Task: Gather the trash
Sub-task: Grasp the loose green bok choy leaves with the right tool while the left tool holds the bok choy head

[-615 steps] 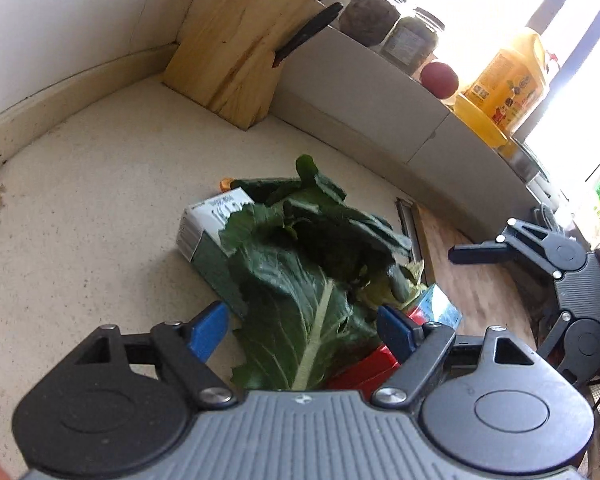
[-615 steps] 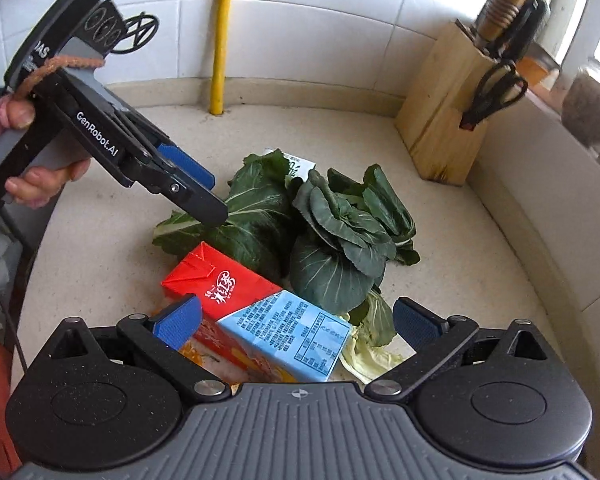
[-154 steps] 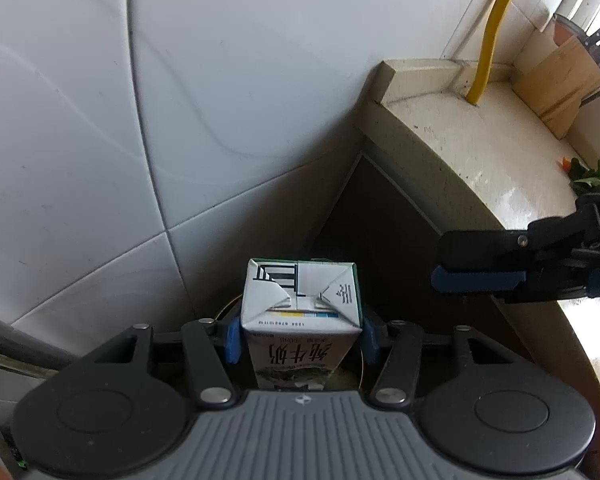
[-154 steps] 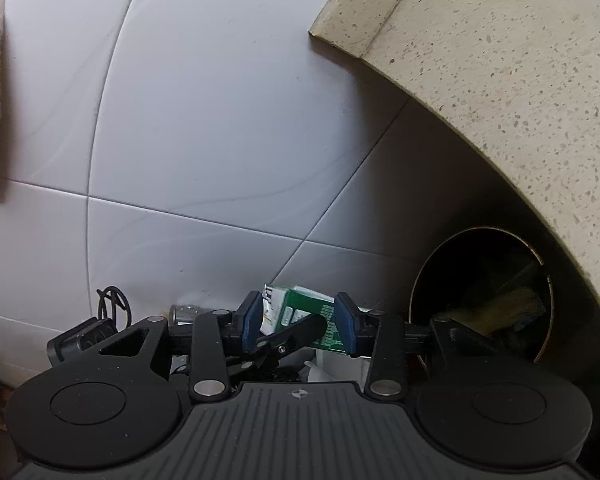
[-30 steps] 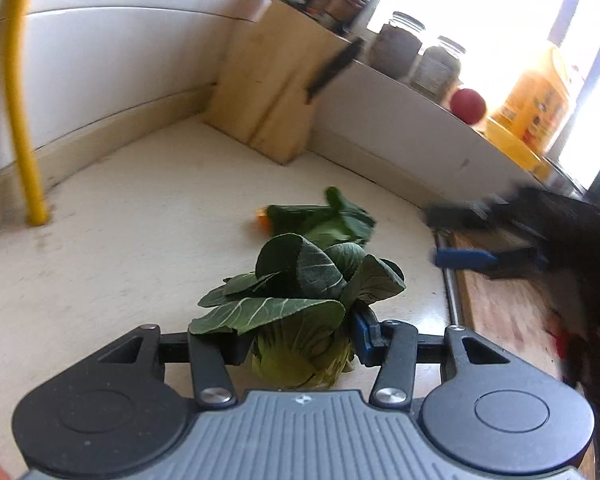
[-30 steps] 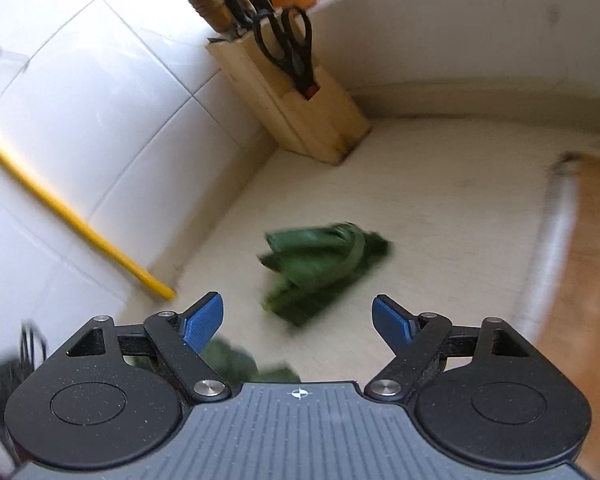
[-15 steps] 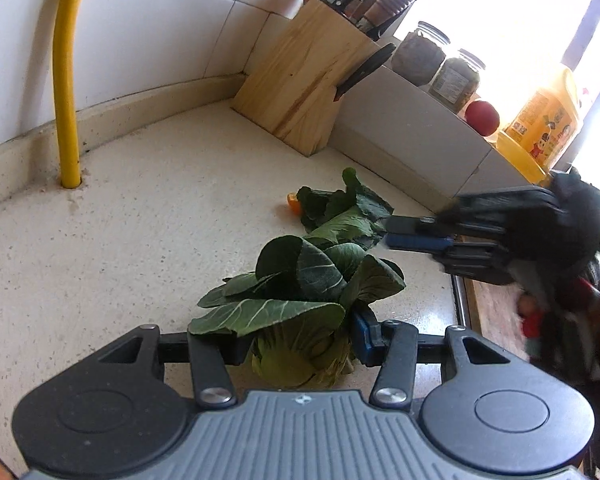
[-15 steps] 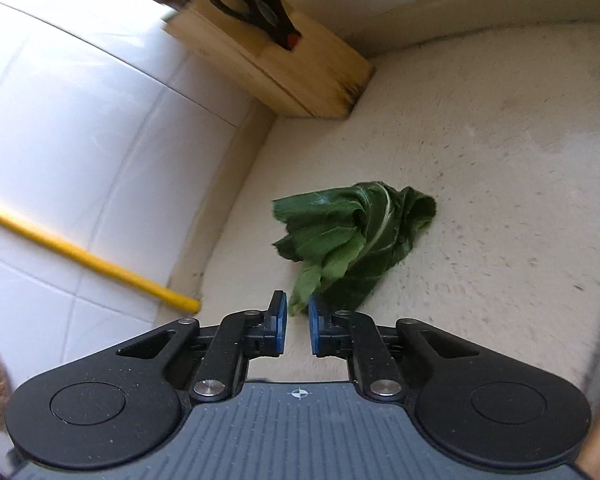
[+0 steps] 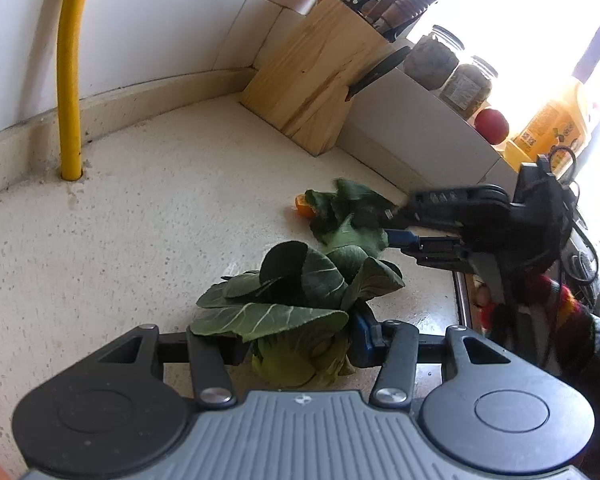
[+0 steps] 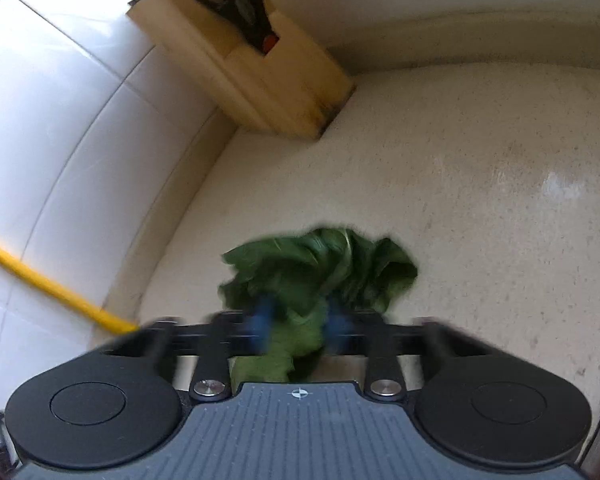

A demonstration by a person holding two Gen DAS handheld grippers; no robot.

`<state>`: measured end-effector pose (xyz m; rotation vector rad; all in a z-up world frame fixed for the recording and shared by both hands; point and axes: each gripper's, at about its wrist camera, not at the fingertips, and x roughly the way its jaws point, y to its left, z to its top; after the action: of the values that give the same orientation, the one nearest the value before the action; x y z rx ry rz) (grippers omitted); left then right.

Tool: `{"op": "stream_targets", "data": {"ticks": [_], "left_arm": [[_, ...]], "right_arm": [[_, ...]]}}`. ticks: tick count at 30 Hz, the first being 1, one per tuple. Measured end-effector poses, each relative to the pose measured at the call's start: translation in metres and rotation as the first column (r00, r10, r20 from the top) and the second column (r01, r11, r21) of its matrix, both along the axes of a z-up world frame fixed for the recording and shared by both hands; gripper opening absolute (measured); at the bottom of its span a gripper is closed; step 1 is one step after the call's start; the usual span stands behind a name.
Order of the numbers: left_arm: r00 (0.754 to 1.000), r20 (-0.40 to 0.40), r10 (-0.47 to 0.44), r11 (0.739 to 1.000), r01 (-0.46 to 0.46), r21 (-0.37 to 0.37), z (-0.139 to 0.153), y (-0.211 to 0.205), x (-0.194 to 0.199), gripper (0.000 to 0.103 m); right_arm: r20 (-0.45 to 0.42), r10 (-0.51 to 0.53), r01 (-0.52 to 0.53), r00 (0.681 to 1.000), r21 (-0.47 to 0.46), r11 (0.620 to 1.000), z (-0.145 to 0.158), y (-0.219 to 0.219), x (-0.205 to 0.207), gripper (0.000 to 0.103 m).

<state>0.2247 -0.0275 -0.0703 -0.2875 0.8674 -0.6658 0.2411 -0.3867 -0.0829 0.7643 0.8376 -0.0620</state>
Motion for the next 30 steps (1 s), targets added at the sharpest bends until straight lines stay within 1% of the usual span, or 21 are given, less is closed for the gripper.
{"op": "stream_targets", "data": {"ticks": [1, 2, 4, 5, 8, 10, 11, 15, 17, 19, 20, 21, 22, 23, 24, 25, 26, 28, 30], "left_arm": [[1.000, -0.001, -0.001, 1.000, 0.001, 0.000, 0.000, 0.000, 0.000, 0.047], [1.000, -0.001, -0.004, 1.000, 0.004, 0.000, 0.001, 0.001, -0.001, 0.047], [1.000, -0.003, -0.010, 1.000, 0.010, 0.001, 0.001, 0.001, -0.001, 0.047], [1.000, -0.005, -0.011, 1.000, 0.011, 0.003, 0.001, 0.000, -0.001, 0.047], [1.000, -0.009, -0.012, 1.000, 0.012, 0.007, 0.002, 0.000, -0.001, 0.046], [1.000, -0.009, -0.011, 1.000, 0.011, 0.009, 0.003, 0.000, -0.003, 0.047], [1.000, -0.007, -0.012, 1.000, 0.012, 0.009, 0.004, 0.000, -0.004, 0.046], [1.000, -0.004, -0.010, 1.000, 0.010, 0.002, 0.005, 0.003, -0.009, 0.046], [1.000, -0.009, 0.004, 1.000, -0.004, -0.012, 0.005, 0.007, -0.010, 0.046], [1.000, -0.017, 0.013, 1.000, -0.013, -0.027, 0.004, 0.009, -0.010, 0.046], [1.000, -0.019, 0.016, 0.999, -0.016, -0.031, 0.005, 0.010, -0.010, 0.046], [1.000, -0.016, 0.019, 0.999, -0.019, -0.032, 0.006, 0.011, -0.010, 0.046], [1.000, -0.011, 0.019, 0.999, -0.019, -0.034, 0.007, 0.011, -0.010, 0.046], [1.000, -0.004, 0.016, 0.999, -0.017, -0.036, 0.009, 0.011, -0.010, 0.046], [1.000, 0.006, 0.014, 0.999, -0.013, -0.037, 0.011, 0.011, -0.010, 0.046], [1.000, 0.013, 0.011, 0.999, -0.010, -0.037, 0.012, 0.010, -0.009, 0.046], [1.000, 0.016, 0.009, 0.999, -0.008, -0.037, 0.013, 0.010, -0.009, 0.046], [1.000, 0.017, 0.004, 0.999, -0.004, -0.041, 0.013, 0.009, -0.008, 0.046], [1.000, 0.018, 0.003, 1.000, -0.002, -0.031, 0.009, 0.006, -0.006, 0.046]], "right_arm": [[0.006, 0.017, -0.017, 1.000, 0.047, 0.999, -0.001, -0.001, -0.007, 0.010], [0.010, 0.033, -0.034, 0.999, 0.052, 0.998, 0.002, 0.001, -0.014, 0.010], [0.006, 0.069, -0.069, 0.998, 0.030, 0.997, 0.008, 0.007, -0.034, 0.009], [0.010, 0.078, -0.079, 0.997, 0.045, 0.996, 0.011, 0.010, -0.042, 0.009], [0.037, 0.071, -0.073, 0.997, 0.052, 0.996, 0.021, 0.011, -0.059, 0.011], [0.069, 0.058, -0.058, 0.996, 0.006, 0.998, 0.030, 0.008, -0.060, 0.011], [0.072, 0.055, -0.054, 0.996, -0.014, 0.998, 0.034, 0.007, -0.057, 0.011], [0.104, 0.097, -0.098, 0.990, 0.004, 0.995, 0.049, 0.011, -0.054, 0.010], [0.151, 0.129, -0.135, 0.980, 0.033, 0.990, 0.062, 0.018, -0.063, 0.009], [0.197, 0.127, -0.136, 0.972, 0.032, 0.990, 0.075, 0.021, -0.067, 0.009], [0.220, 0.115, -0.126, 0.969, 0.036, 0.991, 0.081, 0.019, -0.069, 0.011], [0.236, 0.090, -0.098, 0.968, 0.022, 0.995, 0.084, 0.016, -0.068, 0.025], [0.239, 0.067, -0.055, 0.969, -0.056, 0.997, 0.087, 0.014, -0.066, 0.059], [0.233, 0.060, -0.027, 0.971, -0.145, 0.989, 0.088, 0.014, -0.062, 0.079], [0.212, 0.062, -0.007, 0.975, -0.251, 0.968, 0.086, 0.017, -0.054, 0.100], [0.177, 0.071, -0.007, 0.982, -0.339, 0.941, 0.079, 0.021, -0.041, 0.097], [0.144, 0.087, -0.028, 0.986, -0.365, 0.931, 0.072, 0.022, -0.030, 0.098], [0.039, 0.124, -0.098, 0.992, -0.402, 0.910, 0.048, 0.029, -0.005, 0.098], [-0.025, 0.151, -0.147, 0.988, -0.429, 0.891, 0.029, 0.036, 0.010, 0.097]]}}
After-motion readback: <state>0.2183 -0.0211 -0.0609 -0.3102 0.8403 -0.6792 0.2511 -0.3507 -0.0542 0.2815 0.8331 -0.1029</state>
